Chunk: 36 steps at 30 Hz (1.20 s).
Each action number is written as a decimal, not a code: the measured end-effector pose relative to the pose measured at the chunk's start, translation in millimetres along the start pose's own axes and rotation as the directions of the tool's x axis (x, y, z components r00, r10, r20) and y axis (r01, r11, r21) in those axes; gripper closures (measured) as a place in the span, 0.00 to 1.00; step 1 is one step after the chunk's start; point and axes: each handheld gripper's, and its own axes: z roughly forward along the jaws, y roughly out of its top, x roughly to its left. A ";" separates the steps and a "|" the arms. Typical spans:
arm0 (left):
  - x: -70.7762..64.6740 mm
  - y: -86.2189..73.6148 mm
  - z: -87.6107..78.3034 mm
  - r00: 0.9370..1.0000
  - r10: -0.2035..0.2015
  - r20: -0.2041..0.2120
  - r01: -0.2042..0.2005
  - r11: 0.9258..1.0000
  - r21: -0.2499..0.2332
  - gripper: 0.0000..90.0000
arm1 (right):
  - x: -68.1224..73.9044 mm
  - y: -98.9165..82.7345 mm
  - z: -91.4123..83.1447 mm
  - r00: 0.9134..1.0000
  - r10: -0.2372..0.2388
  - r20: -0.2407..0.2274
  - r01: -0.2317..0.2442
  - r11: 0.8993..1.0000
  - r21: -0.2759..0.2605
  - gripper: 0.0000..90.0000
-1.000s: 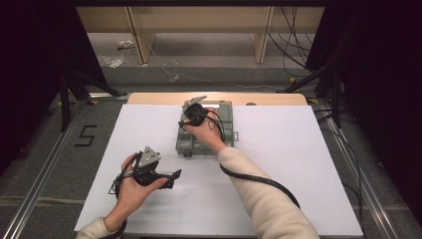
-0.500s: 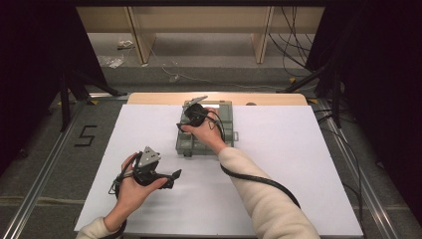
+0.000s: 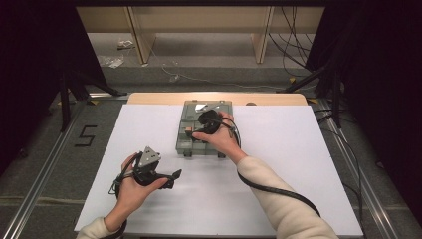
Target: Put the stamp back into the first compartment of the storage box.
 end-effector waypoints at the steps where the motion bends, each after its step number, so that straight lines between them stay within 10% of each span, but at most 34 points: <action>1: 0.1 0.0 0.0 1.000 0.000 -0.001 0.000 1.000 0.000 0.00 | -0.6 -2.8 -4.0 1.000 -0.006 -0.003 0.006 1.000 0.003 0.21; 36: 1.0 0.2 0.7 1.000 -0.003 -0.004 0.003 1.000 -0.001 0.00 | 0.9 -111.3 -126.1 1.000 0.017 0.004 -0.016 0.995 -0.096 0.18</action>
